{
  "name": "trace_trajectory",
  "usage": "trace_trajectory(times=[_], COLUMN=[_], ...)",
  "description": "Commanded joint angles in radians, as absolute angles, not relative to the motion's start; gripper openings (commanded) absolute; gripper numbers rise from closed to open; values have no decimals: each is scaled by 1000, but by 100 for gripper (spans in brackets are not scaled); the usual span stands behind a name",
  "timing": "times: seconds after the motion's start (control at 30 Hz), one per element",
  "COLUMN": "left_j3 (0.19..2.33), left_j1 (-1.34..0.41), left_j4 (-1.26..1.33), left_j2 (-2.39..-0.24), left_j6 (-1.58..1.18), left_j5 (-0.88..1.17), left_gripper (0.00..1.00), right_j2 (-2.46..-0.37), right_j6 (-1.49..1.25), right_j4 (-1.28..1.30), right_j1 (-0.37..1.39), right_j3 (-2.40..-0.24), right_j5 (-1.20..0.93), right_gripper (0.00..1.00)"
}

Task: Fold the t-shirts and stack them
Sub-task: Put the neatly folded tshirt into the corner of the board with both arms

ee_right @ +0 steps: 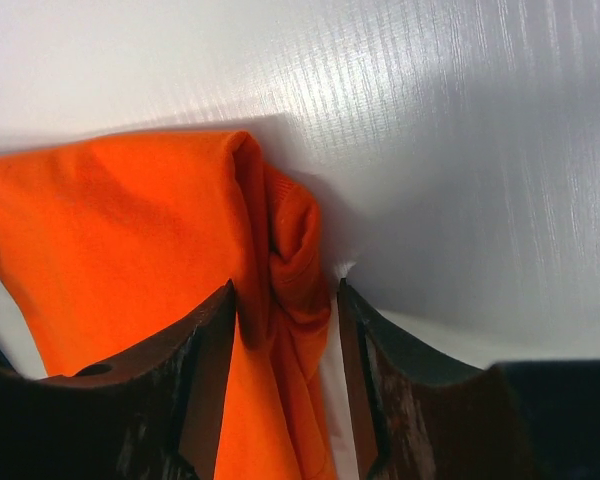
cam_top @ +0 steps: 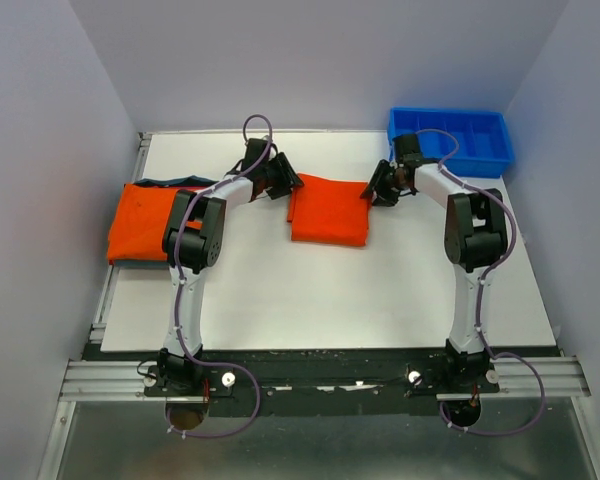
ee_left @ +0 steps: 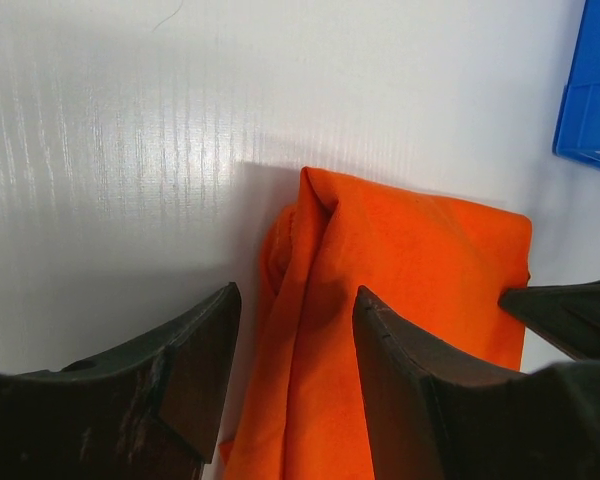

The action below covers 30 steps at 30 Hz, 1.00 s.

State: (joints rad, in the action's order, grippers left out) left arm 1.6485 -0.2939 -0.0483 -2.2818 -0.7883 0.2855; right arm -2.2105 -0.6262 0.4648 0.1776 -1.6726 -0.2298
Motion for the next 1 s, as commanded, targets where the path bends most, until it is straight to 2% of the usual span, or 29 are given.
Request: trace_trajectory(times=[0.0, 0.1, 0.2, 0.37, 0.47, 0.5, 0.53, 0.57, 0.67, 0.97], left_j3=[1608, 1617, 1664, 1716, 1692, 1678, 1661, 1645, 1568, 1266], left_j1=[-291, -304, -317, -324, -322, -322, -322, -322, -321, -308], left_j4=[-137, -137, -158, -173, -91, -45, -5, 68, 187, 347], left_j2=[-2293, -2302, -2336, -2387, -2391, -2393, -2393, -2390, -2332, -1982], left_j6=[-753, -761, -770, -795, -847, -879, -903, -920, -920, -792], left_j5=[270, 279, 278, 247, 239, 250, 262, 273, 256, 202], left_gripper=[64, 65, 60, 41, 25, 17, 10, 0, 0, 0], right_j2=[-2203, -2207, -2229, -2270, -2283, -2287, -2286, -2278, -2203, -1913], right_j6=[-623, -633, -638, -650, -652, -649, -649, -646, -629, -565], right_j4=[474, 460, 459, 486, 491, 495, 494, 492, 428, 203], right_j1=[176, 179, 187, 201, 207, 209, 210, 213, 216, 247], right_j3=[-1621, -1609, -1632, -1698, -1727, -1741, -1752, -1752, -1697, -1451], right_j5=[-247, -264, -278, -275, -275, -276, -279, -275, -262, -347], right_gripper=[53, 50, 47, 39, 26, 17, 4, 1, 1, 1])
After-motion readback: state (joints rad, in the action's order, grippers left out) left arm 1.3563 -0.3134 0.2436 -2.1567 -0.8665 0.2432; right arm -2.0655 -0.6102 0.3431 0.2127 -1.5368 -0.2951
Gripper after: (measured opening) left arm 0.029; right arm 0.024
